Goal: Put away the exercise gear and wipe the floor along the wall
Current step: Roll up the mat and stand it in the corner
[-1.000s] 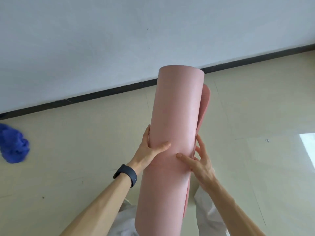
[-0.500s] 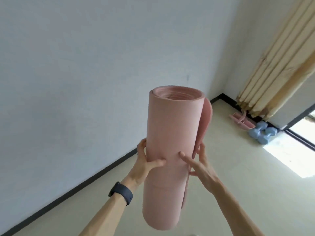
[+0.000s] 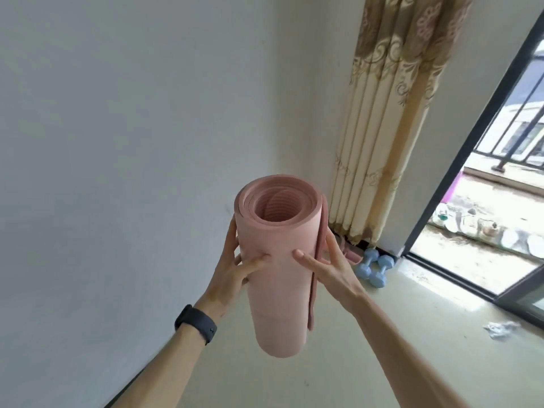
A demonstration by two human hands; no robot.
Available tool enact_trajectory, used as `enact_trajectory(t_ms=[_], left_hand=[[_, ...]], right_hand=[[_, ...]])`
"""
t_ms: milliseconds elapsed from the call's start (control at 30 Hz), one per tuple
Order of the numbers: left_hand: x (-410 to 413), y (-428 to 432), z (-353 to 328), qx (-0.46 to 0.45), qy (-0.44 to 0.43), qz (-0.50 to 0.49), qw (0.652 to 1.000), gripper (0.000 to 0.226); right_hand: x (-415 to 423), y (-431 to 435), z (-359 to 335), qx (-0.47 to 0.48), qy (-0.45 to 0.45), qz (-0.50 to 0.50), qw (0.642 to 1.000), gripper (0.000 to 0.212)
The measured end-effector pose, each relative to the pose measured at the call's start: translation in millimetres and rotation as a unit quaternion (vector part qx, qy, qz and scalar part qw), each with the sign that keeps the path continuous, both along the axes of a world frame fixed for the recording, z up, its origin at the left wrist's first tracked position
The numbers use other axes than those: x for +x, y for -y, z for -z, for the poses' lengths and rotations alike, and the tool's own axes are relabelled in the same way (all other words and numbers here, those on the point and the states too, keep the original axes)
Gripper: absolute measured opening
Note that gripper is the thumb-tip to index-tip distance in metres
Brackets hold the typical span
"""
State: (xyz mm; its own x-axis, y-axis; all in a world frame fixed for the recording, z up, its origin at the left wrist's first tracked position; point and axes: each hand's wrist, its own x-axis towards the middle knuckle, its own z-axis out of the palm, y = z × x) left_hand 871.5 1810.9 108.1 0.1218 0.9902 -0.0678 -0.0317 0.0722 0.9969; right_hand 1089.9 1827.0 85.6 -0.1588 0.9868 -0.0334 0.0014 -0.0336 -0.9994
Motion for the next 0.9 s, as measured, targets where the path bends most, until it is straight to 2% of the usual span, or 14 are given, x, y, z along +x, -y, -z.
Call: enact_trajectory(t_ms=[200, 367, 467, 567, 633, 700, 767, 900], left_hand=[[69, -107, 33, -0.072, -0.011, 0.010, 0.997, 0.096], [129, -202, 66, -0.123, 0.014, 0.029, 0.992, 0.095], [157, -249, 79, -0.192, 0.061, 0.017, 0.979, 0.075], [179, -298, 89, -0.262, 0.103, 0.012, 0.960, 0.048], [194, -331, 99, -0.289, 0.095, 0.004, 0.953, 0.040], [210, -362, 114, -0.298, 0.050, -0.008, 0.953, 0.036], [224, -393, 133, -0.291, 0.018, -0.028, 0.956, 0.029], [244, -458, 173, -0.290, -0.029, -0.070, 0.954, 0.032]], right_hand=[[73, -99, 28, -0.042, 0.034, 0.029, 0.998, 0.083], [125, -179, 47, -0.105, -0.034, 0.013, 0.994, 0.083], [150, -226, 54, -0.188, -0.043, 0.034, 0.981, 0.083], [171, -279, 80, -0.209, 0.013, 0.085, 0.974, 0.088], [183, -313, 104, -0.227, 0.047, 0.092, 0.968, 0.086], [196, -343, 125, -0.253, 0.091, 0.091, 0.959, 0.089], [208, -378, 138, -0.259, 0.153, 0.070, 0.951, 0.079], [231, -453, 169, -0.252, 0.228, 0.009, 0.940, 0.030]])
